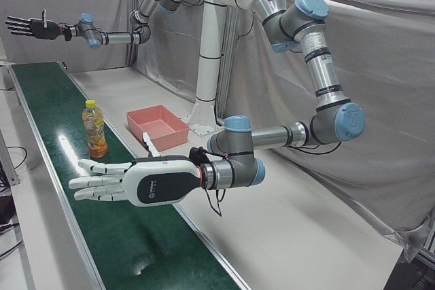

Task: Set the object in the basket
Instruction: 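Raise the left hand from rest toward the conveyor belt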

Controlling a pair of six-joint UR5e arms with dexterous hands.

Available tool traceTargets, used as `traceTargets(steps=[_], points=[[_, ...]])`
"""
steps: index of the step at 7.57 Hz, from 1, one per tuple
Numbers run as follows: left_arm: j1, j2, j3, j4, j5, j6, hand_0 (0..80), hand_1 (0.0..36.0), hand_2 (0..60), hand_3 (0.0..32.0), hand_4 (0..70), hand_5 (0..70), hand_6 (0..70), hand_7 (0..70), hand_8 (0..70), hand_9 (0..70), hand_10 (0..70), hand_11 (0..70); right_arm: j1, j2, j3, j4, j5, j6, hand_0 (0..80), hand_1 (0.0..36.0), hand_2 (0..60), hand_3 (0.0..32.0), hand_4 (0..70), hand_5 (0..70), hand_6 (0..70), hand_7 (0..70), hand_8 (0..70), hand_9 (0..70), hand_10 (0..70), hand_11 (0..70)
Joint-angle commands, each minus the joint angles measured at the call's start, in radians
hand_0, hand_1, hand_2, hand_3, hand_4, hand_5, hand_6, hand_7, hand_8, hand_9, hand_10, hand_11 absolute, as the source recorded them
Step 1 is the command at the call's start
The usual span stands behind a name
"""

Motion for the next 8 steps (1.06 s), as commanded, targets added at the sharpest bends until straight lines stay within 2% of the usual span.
traceTargets(steps=[1,2,3,4,5,6,7,8], points=[[0.076,-0.004,-0.047,0.010,-0.001,0.012,63.9,19.9,0.0,0.0,8.1,21.1,0.0,3.1,0.0,0.0,7.4,13.8,0.000,0.000,0.000,-0.001,0.000,0.000,0.0,0.0,0.0,0.0,0.0,0.0,0.0,0.0,0.0,0.0,0.0,0.0],[0.106,-0.004,-0.100,0.058,-0.004,0.058,68.3,22.3,0.0,0.2,7.4,20.8,0.0,3.1,0.0,0.0,7.5,14.1,0.001,0.000,0.000,-0.001,0.000,0.000,0.0,0.0,0.0,0.0,0.0,0.0,0.0,0.0,0.0,0.0,0.0,0.0],[0.137,-0.004,-0.154,0.101,-0.013,0.092,78.8,24.1,0.0,0.6,6.2,20.8,0.0,3.5,0.0,0.0,7.9,14.9,0.000,0.000,0.000,-0.001,0.000,0.000,0.0,0.0,0.0,0.0,0.0,0.0,0.0,0.0,0.0,0.0,0.0,0.0],[0.166,-0.013,-0.161,0.112,-0.021,0.097,78.4,24.6,0.0,0.6,6.0,21.2,0.0,3.5,0.0,0.0,7.9,15.0,0.000,0.000,0.000,-0.001,0.000,0.000,0.0,0.0,0.0,0.0,0.0,0.0,0.0,0.0,0.0,0.0,0.0,0.0],[0.230,-0.013,-0.179,0.141,-0.097,0.098,76.8,24.2,0.0,0.8,6.3,20.1,0.0,3.6,0.0,0.0,8.1,15.2,0.000,0.000,0.000,-0.001,0.000,0.000,0.0,0.0,0.0,0.0,0.0,0.0,0.0,0.0,0.0,0.0,0.0,0.0],[0.299,-0.013,-0.220,0.197,-0.181,0.127,80.0,27.3,0.0,0.6,6.0,20.6,0.0,3.7,0.0,0.0,8.1,15.5,0.000,0.000,0.002,-0.001,0.000,0.000,0.0,0.0,0.0,0.0,0.0,0.0,0.0,0.0,0.0,0.0,0.0,0.0],[0.350,-0.029,-0.224,0.208,-0.220,0.156,80.0,27.2,0.0,0.4,6.3,20.9,0.0,3.8,0.0,0.0,7.8,15.1,0.000,0.000,0.002,-0.001,0.000,0.000,0.0,0.0,0.0,0.0,0.0,0.0,0.0,0.0,0.0,0.0,0.0,0.0],[0.383,-0.072,-0.219,0.254,-0.230,0.169,79.7,22.4,0.0,0.0,7.5,22.0,0.0,3.8,0.0,0.0,7.2,13.7,0.000,0.000,0.002,-0.001,0.000,0.000,0.0,0.0,0.0,0.0,0.0,0.0,0.0,0.0,0.0,0.0,0.0,0.0]])
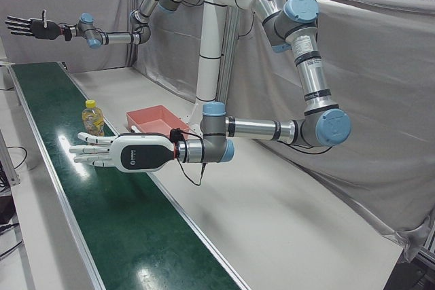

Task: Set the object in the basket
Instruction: 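Reach the open left hand toward the yellow-capped juice bottle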

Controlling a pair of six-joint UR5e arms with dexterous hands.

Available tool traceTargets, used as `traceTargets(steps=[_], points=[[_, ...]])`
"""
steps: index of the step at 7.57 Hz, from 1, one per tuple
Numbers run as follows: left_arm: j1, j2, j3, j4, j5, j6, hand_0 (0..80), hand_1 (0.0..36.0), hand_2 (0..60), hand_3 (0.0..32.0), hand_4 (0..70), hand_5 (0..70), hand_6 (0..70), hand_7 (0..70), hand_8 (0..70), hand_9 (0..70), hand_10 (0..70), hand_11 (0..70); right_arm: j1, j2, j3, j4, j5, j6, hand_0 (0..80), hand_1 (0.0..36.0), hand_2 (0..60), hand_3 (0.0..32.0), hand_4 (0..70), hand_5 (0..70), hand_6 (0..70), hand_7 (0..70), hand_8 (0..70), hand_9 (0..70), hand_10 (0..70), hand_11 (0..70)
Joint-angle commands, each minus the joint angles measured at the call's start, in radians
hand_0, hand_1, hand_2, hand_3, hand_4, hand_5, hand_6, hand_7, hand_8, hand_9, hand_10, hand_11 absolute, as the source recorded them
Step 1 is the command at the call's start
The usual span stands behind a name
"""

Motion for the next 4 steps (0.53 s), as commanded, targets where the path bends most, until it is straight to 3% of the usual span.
traceTargets(steps=[1,2,4], points=[[0.093,-0.113,-0.005,0.117,-0.060,0.079,76.6,20.5,0.0,0.0,7.5,21.4,0.0,3.8,0.0,0.0,6.5,12.6,0.000,0.000,0.001,0.000,0.000,0.000,0.0,0.0,0.0,0.0,0.0,0.0,0.0,0.0,0.0,0.0,0.0,0.0],[0.111,-0.166,0.004,0.160,-0.061,0.108,75.3,20.5,0.0,0.2,7.4,20.5,0.0,3.5,0.0,0.0,6.2,12.2,0.000,0.000,0.001,0.000,0.000,0.000,0.0,0.0,0.0,0.0,0.0,0.0,0.0,0.0,0.0,0.0,0.0,0.0],[0.139,-0.223,0.070,0.160,-0.086,0.111,61.4,19.0,0.0,0.0,7.0,21.8,0.0,3.2,0.0,0.0,5.3,10.5,0.002,0.000,0.002,0.000,0.000,0.000,0.0,0.0,0.0,0.0,0.0,0.0,0.0,0.0,0.0,0.0,0.0,0.0]])
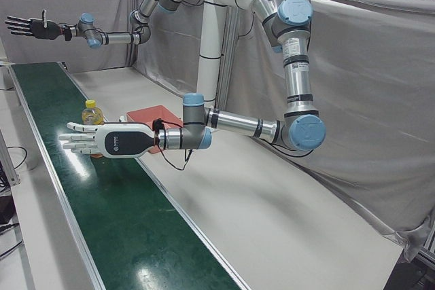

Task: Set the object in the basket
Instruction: 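Reach the open left hand toward the yellow-capped juice bottle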

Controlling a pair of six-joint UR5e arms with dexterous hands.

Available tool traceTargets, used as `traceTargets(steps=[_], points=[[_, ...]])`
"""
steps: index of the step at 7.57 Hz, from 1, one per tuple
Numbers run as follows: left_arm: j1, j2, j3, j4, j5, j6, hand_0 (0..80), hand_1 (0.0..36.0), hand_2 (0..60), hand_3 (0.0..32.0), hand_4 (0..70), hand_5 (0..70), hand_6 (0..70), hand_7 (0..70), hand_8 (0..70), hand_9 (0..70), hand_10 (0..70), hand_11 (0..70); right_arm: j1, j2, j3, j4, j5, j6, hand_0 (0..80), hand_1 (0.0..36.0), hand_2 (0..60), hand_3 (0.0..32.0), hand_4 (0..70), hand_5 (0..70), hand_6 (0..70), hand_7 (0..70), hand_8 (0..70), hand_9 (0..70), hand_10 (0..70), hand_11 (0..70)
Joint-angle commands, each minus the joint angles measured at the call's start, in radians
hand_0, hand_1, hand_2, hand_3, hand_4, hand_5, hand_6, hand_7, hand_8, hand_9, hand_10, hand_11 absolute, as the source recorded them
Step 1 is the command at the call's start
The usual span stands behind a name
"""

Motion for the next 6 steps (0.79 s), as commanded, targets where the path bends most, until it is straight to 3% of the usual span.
traceTargets(steps=[1,6], points=[[0.042,-0.069,0.065,0.014,-0.031,0.013,60.7,19.1,0.0,0.0,6.7,22.5,0.0,3.1,0.0,0.0,5.0,10.0,0.001,0.000,0.002,0.000,0.000,0.000,0.0,0.0,0.0,0.0,0.0,0.0,0.0,0.0,0.0,0.0,0.0,0.0],[0.099,-0.120,0.105,0.008,-0.044,0.013,57.6,17.2,0.0,0.0,6.0,25.2,0.0,3.3,0.0,0.0,4.8,9.3,0.000,0.000,0.002,0.000,0.000,0.000,0.0,0.0,0.0,0.0,0.0,0.0,0.0,0.0,0.0,0.0,0.0,0.0]])
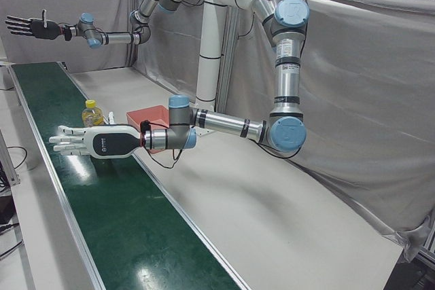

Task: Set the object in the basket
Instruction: 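Close the left hand fingers around the juice bottle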

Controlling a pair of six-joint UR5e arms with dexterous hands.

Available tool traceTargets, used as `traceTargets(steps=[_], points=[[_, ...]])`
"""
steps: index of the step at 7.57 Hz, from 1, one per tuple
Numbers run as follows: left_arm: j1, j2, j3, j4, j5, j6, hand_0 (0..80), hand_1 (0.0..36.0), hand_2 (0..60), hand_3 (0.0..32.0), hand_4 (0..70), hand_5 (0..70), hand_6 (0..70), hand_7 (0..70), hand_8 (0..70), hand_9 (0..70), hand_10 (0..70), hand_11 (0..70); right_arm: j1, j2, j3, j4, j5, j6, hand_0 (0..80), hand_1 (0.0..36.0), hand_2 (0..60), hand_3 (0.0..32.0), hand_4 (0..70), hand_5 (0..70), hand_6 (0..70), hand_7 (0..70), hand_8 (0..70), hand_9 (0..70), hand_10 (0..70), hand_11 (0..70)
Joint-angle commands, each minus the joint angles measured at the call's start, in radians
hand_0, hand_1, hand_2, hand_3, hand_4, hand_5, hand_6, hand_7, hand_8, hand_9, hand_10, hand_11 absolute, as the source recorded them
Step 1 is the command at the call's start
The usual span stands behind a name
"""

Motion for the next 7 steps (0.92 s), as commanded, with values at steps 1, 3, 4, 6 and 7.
traceTargets(steps=[1,3,4,6,7], points=[[0.037,-0.020,0.004,0.002,-0.003,0.000,57.1,17.0,0.0,0.0,6.7,27.7,0.0,3.7,0.0,0.0,5.1,9.8,0.000,0.000,0.000,0.000,0.000,0.000,0.0,0.0,0.0,0.0,0.0,0.0,0.0,0.0,0.0,0.0,0.0,0.0],[0.034,-0.018,-0.002,0.000,-0.004,-0.009,57.2,17.8,0.0,0.0,6.7,35.0,0.0,4.9,1.6,2.3,6.7,12.2,0.000,0.000,0.000,0.000,0.000,0.000,0.0,0.0,0.0,0.0,0.0,0.0,0.0,0.0,0.0,0.0,0.0,0.0],[0.033,-0.021,-0.007,0.016,-0.007,-0.012,56.3,17.6,0.0,0.0,6.2,44.5,0.0,6.0,3.4,5.0,8.4,14.6,0.000,0.000,0.002,0.000,0.000,0.000,0.0,0.0,0.0,0.0,0.0,0.0,0.0,0.0,0.0,0.0,0.0,0.0],[0.033,-0.083,-0.010,0.149,-0.029,-0.012,60.3,21.5,24.2,0.0,53.3,70.0,8.7,18.1,22.0,32.1,34.5,50.3,0.000,0.000,0.002,0.000,0.000,0.000,0.0,0.0,0.0,0.0,0.0,0.0,0.0,0.0,0.0,0.0,0.0,0.0],[0.033,-0.107,-0.010,0.192,-0.029,-0.011,65.7,22.3,47.2,0.0,70.0,70.0,45.3,43.7,60.2,70.0,56.2,70.0,0.000,0.000,0.002,0.000,0.000,0.000,0.0,0.0,0.0,0.0,0.0,0.0,0.0,0.0,0.0,0.0,0.0,0.0]])
